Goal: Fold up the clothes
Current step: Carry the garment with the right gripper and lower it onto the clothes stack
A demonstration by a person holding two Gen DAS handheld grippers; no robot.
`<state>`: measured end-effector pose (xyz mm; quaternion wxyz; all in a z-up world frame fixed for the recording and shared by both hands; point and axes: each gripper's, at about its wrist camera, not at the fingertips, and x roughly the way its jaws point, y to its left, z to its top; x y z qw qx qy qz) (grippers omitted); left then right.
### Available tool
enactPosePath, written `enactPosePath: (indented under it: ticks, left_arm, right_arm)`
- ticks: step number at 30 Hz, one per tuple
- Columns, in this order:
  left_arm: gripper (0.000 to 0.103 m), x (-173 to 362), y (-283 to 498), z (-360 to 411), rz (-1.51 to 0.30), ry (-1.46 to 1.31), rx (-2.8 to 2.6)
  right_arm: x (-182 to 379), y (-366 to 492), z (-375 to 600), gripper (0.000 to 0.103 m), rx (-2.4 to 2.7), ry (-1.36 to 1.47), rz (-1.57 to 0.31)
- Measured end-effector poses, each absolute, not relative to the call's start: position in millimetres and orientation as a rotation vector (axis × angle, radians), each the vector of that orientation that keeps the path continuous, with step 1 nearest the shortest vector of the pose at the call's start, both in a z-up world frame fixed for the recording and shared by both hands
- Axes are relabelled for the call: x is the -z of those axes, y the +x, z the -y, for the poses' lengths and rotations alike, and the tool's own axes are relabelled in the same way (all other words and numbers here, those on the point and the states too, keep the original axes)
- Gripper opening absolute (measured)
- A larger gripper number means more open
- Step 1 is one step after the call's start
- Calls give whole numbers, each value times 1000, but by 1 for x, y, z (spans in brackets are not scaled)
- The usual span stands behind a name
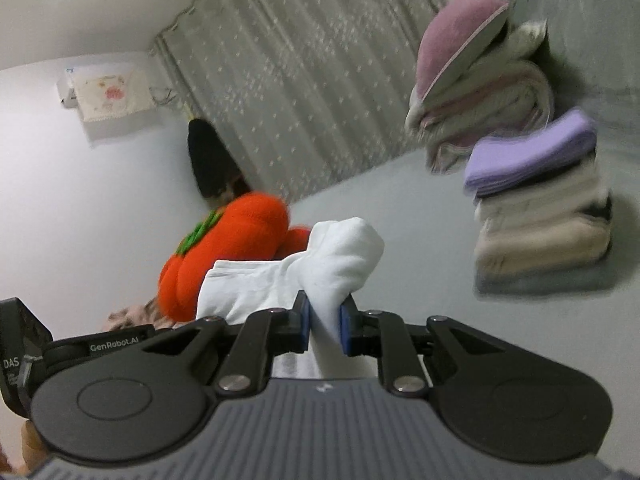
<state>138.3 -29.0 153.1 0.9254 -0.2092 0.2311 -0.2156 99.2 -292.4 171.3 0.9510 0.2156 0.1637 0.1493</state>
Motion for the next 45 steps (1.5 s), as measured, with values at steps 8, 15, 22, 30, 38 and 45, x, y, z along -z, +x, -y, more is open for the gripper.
enactPosePath:
  ticks: [8,15,22,30,38,45]
  left_arm:
    - [10,-201,196,105,-385,-384,537]
    - [10,-224,247,166,-349,-359,585]
    - [10,-220,287,204,-380,-373,605]
    - [10,-193,338,245,-465,-329,584]
    - [61,-171,361,251,-465,-277,497]
    - [81,-173,359,245,-420,-249,457]
  right_arm:
    - [-218,140,356,18,-218,368,-234]
    - [-240,176,398,18,-157,313,-202]
    - [-241,212,437,18,-99,325,-228]
    - [-215,251,460,19,-11,327,-325]
    - [-182,272,473,37,107,299,-383]
    - [-186,264,480,65,162,234,-349]
